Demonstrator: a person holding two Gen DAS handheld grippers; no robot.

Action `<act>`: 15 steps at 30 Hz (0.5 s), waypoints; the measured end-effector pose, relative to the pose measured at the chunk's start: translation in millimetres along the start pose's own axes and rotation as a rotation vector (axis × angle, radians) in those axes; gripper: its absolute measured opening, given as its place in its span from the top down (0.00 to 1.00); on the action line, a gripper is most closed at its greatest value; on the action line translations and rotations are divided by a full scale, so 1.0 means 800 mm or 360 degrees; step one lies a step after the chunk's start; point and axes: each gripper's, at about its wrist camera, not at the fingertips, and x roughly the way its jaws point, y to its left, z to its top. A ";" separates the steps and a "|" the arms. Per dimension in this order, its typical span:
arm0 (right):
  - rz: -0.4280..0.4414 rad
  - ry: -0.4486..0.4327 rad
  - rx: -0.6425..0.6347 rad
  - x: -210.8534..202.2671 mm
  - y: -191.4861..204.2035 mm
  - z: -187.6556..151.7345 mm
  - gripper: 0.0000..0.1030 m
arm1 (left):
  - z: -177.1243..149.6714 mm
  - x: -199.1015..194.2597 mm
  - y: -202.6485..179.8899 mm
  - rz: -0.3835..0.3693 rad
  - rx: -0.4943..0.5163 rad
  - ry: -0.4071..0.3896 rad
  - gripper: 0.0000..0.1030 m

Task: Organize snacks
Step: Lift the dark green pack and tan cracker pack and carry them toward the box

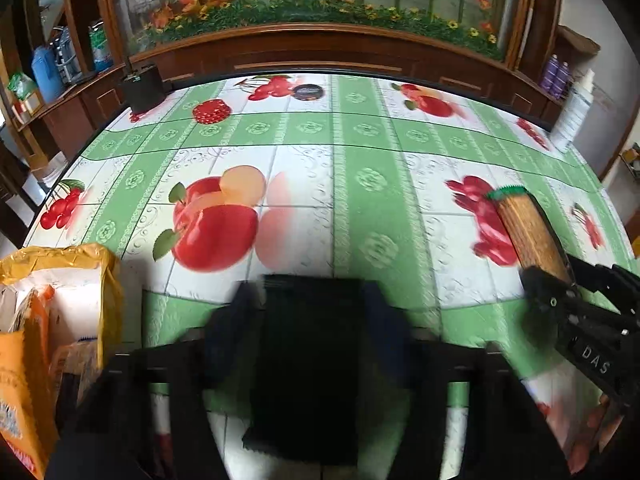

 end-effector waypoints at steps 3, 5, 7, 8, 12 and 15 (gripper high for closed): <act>-0.0003 -0.0010 -0.0005 -0.014 -0.015 -0.020 0.53 | -0.012 -0.010 -0.010 -0.0071 0.0071 0.0032 0.54; -0.0011 -0.0023 0.0009 -0.024 -0.026 -0.035 0.53 | -0.024 -0.020 -0.013 -0.0117 0.0087 0.0039 0.55; 0.0001 -0.0029 0.0029 -0.032 -0.034 -0.046 0.53 | -0.037 -0.030 -0.011 -0.0179 0.0079 0.0036 0.58; 0.0000 -0.0032 0.0034 -0.037 -0.038 -0.052 0.53 | -0.041 -0.035 -0.009 -0.0214 0.0053 0.0037 0.58; 0.0082 -0.0039 0.0094 -0.058 -0.051 -0.074 0.53 | -0.061 -0.054 0.000 -0.0324 -0.0026 0.0029 0.59; 0.0153 -0.0047 0.0146 -0.071 -0.057 -0.090 0.53 | -0.075 -0.075 -0.003 -0.0353 -0.0017 0.0000 0.59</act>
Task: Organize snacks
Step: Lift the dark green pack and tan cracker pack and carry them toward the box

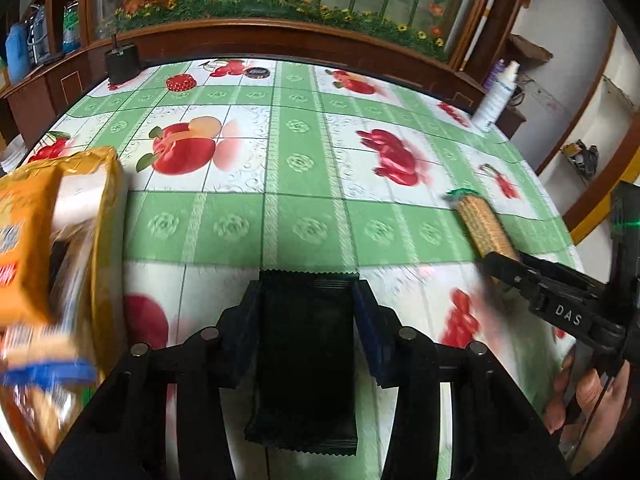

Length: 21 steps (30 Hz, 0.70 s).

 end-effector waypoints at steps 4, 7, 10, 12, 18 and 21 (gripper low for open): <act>0.0116 -0.0024 0.0071 -0.024 -0.003 -0.016 0.53 | -0.019 -0.038 -0.012 -0.0030 0.0002 -0.0082 0.59; 0.0177 -0.0085 0.0086 -0.055 0.002 -0.027 0.53 | -0.036 -0.073 -0.022 -0.0005 0.0021 -0.0177 0.59; 0.0215 -0.0149 0.0057 -0.090 0.017 -0.041 0.53 | -0.056 -0.107 -0.026 0.0015 0.0017 -0.0255 0.59; 0.0244 -0.0175 0.0036 -0.110 0.030 -0.053 0.53 | -0.070 -0.124 -0.022 0.0024 0.0007 -0.0283 0.59; 0.0293 -0.0230 -0.0062 -0.157 0.082 -0.084 0.53 | -0.107 -0.179 0.006 0.0076 -0.0051 -0.0370 0.59; 0.0257 -0.0254 -0.0175 -0.176 0.119 -0.099 0.53 | -0.121 -0.201 0.024 0.0113 -0.0088 -0.0408 0.59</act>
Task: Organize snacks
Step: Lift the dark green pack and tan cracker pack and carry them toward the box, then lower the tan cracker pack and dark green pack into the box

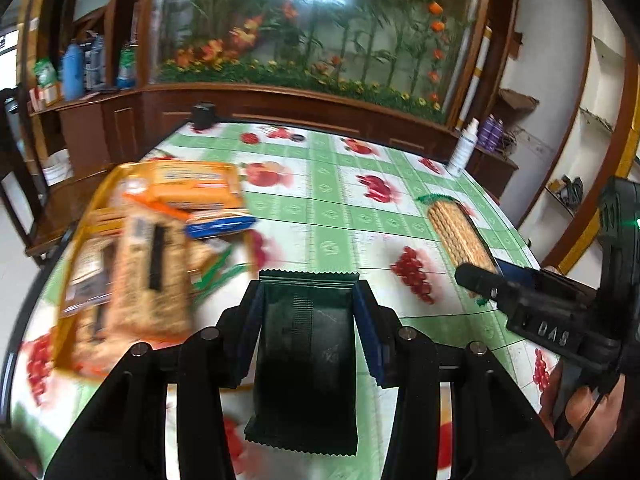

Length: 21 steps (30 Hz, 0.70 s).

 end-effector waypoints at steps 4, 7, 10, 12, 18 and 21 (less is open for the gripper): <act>-0.0044 0.0001 -0.0173 -0.011 0.059 -0.010 0.53 | -0.007 -0.025 0.030 0.0060 -0.0043 -0.0042 0.58; -0.0044 -0.0008 -0.0267 -0.017 0.096 -0.013 0.53 | -0.012 -0.039 0.048 0.0097 -0.0076 -0.0071 0.58; -0.0044 -0.0022 -0.0338 -0.023 0.125 -0.013 0.53 | -0.014 -0.054 0.069 0.0129 -0.0109 -0.0108 0.58; -0.0045 -0.0038 -0.0393 -0.028 0.144 -0.012 0.53 | -0.015 -0.063 0.083 0.0147 -0.0137 -0.0124 0.58; -0.0039 -0.0066 -0.0523 -0.035 0.191 -0.012 0.53 | -0.019 -0.079 0.122 0.0212 -0.0218 -0.0159 0.58; -0.0035 -0.0059 -0.0570 -0.030 0.208 -0.013 0.53 | -0.020 -0.080 0.133 0.0253 -0.0230 -0.0164 0.58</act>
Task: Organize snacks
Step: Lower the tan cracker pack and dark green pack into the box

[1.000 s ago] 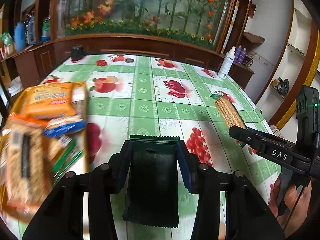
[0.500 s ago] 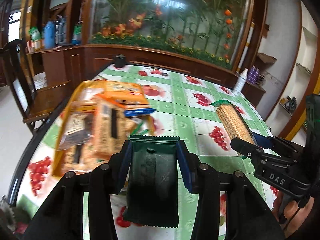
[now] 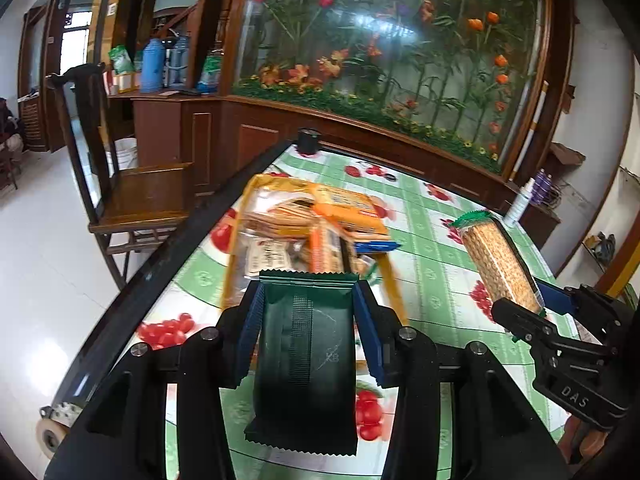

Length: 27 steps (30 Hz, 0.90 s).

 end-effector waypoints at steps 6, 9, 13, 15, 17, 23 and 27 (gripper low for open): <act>0.0045 0.0010 -0.0069 0.012 0.031 0.011 0.53 | 0.000 0.002 0.004 0.0025 0.0009 -0.0011 0.58; 0.0088 0.0024 -0.0063 0.025 0.037 0.016 0.53 | 0.003 0.005 0.003 0.0035 0.0020 -0.0018 0.58; 0.0413 0.0098 0.0203 0.059 0.013 0.019 0.53 | 0.009 0.015 0.002 0.0037 0.0018 -0.0019 0.58; 0.0416 0.0118 0.0239 0.073 0.010 0.018 0.53 | 0.014 0.019 0.000 0.0045 0.0024 -0.0021 0.58; 0.0456 0.0141 0.0287 0.090 0.007 0.017 0.53 | 0.017 0.026 -0.001 0.0061 0.0036 -0.0020 0.58; 0.0499 0.0147 0.0390 0.122 -0.001 0.013 0.53 | 0.022 0.045 -0.006 0.0101 0.0068 -0.0002 0.58; 0.0496 0.0153 0.0410 0.138 -0.004 0.012 0.53 | 0.024 0.052 -0.008 0.0160 0.0101 -0.0012 0.58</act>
